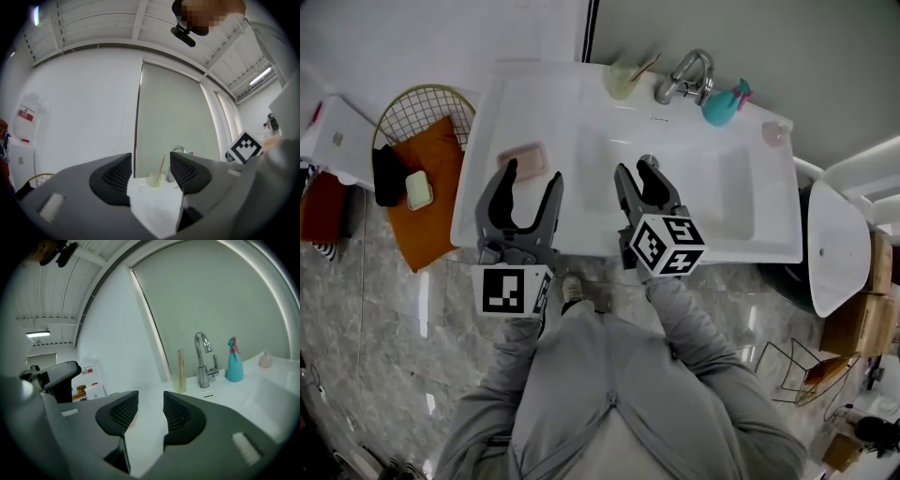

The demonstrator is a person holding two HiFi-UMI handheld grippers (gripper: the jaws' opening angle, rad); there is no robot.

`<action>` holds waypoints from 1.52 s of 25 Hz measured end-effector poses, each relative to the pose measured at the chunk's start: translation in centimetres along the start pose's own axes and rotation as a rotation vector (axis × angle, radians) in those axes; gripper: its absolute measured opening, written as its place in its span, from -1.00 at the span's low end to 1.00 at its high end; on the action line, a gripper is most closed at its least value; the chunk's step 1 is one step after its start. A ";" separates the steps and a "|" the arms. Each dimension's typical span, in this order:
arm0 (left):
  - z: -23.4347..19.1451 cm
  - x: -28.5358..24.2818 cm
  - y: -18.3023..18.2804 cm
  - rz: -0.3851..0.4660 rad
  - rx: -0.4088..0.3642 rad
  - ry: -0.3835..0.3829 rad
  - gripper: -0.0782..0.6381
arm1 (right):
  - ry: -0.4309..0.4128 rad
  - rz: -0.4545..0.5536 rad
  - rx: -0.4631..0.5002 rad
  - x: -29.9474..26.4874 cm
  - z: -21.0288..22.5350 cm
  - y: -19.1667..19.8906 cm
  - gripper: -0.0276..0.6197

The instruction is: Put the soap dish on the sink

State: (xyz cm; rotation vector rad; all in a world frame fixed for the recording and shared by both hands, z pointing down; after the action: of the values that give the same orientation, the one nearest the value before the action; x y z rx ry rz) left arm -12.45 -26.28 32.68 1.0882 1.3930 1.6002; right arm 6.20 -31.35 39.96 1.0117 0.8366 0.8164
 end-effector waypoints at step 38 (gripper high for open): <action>8.9 2.4 -1.1 -0.002 -0.032 0.108 0.00 | 0.040 0.150 0.027 14.1 0.9 -3.7 -0.45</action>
State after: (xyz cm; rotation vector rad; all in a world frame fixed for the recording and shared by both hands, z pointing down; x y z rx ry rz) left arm -5.02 -20.68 32.38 0.9937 1.4332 1.6957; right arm 13.87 -20.55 33.87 1.0945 0.8146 0.9581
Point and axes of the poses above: the fingertips, and each gripper's own axes: x backward along the fingers, z to its right, y out of its underside, the point moved 4 cm from there along x, backward along the fingers, and after that the axes turned 1 degree about -z, right-handed, at the moved point
